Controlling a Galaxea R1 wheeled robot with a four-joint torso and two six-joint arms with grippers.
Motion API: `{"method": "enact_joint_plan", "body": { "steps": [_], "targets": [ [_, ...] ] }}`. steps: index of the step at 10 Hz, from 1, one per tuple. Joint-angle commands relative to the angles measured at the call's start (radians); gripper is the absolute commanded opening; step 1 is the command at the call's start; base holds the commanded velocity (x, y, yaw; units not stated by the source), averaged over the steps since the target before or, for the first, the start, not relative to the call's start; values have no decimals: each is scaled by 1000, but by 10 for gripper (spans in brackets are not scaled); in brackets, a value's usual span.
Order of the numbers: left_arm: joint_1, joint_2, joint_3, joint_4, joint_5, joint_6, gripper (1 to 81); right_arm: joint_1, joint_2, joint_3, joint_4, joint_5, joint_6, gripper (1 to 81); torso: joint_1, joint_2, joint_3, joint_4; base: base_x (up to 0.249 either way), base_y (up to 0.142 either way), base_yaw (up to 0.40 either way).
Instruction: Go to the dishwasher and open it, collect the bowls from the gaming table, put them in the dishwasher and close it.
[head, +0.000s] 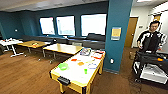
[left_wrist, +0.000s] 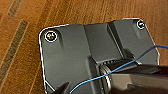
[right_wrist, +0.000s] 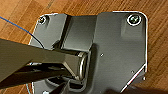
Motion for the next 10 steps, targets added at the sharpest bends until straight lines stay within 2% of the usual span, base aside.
{"method": "enact_joint_plan", "body": {
  "steps": [1,10],
  "targets": [
    [-48,-7,-1,-7,49,2,811,39,-3,3,-8,-49,-6,811,0,0,0,0,74,105,0],
    [-48,-5,-1,-6,49,2,811,37,-3,3,-8,-49,-6,811,0,0,0,0,73,105,0]
  ]
}}
